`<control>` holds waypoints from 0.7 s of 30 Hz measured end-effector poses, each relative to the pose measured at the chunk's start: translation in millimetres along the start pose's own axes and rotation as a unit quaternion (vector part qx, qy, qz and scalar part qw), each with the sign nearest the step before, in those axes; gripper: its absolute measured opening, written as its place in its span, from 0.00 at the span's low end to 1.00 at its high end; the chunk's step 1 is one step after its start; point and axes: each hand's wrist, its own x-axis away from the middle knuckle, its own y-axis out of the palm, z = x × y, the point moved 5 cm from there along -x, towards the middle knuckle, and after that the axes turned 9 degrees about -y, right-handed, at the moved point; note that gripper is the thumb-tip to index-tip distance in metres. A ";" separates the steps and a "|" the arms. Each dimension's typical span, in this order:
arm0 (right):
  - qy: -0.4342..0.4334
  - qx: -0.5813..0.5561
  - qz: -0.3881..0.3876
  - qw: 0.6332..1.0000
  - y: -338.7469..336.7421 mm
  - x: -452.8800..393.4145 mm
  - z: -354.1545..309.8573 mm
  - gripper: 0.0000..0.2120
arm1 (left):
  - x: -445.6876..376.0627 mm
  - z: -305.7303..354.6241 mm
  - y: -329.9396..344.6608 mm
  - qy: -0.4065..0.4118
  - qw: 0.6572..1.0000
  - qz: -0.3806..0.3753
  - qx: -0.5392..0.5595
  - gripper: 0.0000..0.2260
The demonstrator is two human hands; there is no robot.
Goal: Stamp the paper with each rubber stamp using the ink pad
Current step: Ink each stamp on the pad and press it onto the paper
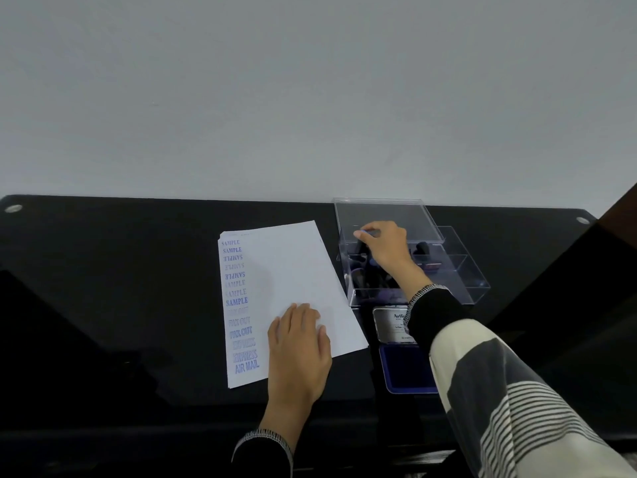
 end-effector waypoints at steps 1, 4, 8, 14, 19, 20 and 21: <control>-0.003 0.013 -0.011 1.000 2.9 -0.5 -0.3 0.12 | 0.0 -0.3 0.1 -0.001 1.000 0.000 -0.001 0.09; 0.003 0.043 -0.043 0.998 9.2 -3.4 -1.6 0.11 | -0.2 -0.7 0.7 -0.002 1.000 0.000 -0.002 0.09; 0.027 0.118 -0.098 0.988 17.3 -4.7 -3.7 0.13 | -0.1 -1.0 1.2 -0.004 1.000 -0.004 0.005 0.09; 0.060 0.153 -0.079 0.983 21.9 -5.1 -5.3 0.17 | -1.0 0.0 0.8 0.000 1.000 -0.008 0.001 0.11; 0.024 0.119 -0.065 0.991 20.5 1.2 -5.3 0.12 | 0.2 2.0 -1.5 0.013 1.000 0.002 0.005 0.10; 0.012 0.103 -0.048 0.993 17.1 3.7 -5.8 0.11 | 0.2 3.0 -2.0 0.016 1.000 0.004 0.004 0.10; 0.003 0.080 -0.021 0.997 11.3 6.6 -6.8 0.11 | 0.2 3.5 -2.3 0.018 1.000 0.006 -0.001 0.10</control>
